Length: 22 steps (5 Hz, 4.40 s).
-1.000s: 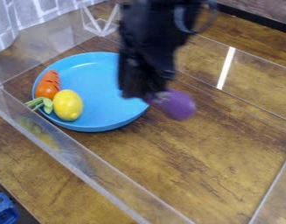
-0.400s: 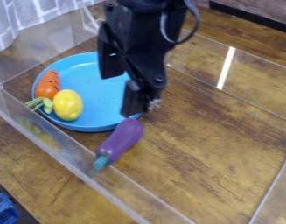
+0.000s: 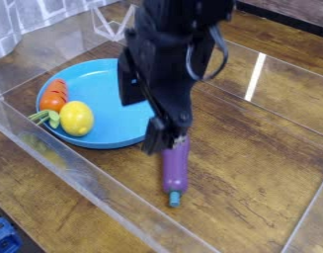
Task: Put the purple eggplant on the blue tray
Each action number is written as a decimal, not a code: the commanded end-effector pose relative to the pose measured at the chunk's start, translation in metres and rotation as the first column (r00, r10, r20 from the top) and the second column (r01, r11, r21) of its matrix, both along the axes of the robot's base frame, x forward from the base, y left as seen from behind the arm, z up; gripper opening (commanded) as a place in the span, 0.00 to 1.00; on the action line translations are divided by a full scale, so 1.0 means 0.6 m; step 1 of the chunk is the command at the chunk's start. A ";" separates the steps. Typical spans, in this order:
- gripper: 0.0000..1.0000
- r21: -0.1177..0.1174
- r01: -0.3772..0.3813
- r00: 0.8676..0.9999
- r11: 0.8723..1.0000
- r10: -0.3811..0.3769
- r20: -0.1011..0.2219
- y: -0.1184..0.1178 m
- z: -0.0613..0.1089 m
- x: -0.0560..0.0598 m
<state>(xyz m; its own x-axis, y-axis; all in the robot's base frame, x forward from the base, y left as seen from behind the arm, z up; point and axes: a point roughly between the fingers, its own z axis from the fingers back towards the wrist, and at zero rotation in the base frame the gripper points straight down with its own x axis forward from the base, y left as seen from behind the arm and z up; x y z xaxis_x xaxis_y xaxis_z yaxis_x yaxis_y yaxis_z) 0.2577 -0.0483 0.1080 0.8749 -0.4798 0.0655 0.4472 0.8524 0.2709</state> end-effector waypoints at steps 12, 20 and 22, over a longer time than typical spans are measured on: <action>0.00 0.072 0.016 0.997 0.997 -0.021 0.069 -0.014 -0.118 0.037; 0.00 0.104 0.044 0.995 0.994 -0.052 0.081 0.012 -0.093 0.052; 0.00 0.106 0.045 0.995 0.993 -0.055 0.086 0.018 -0.096 0.055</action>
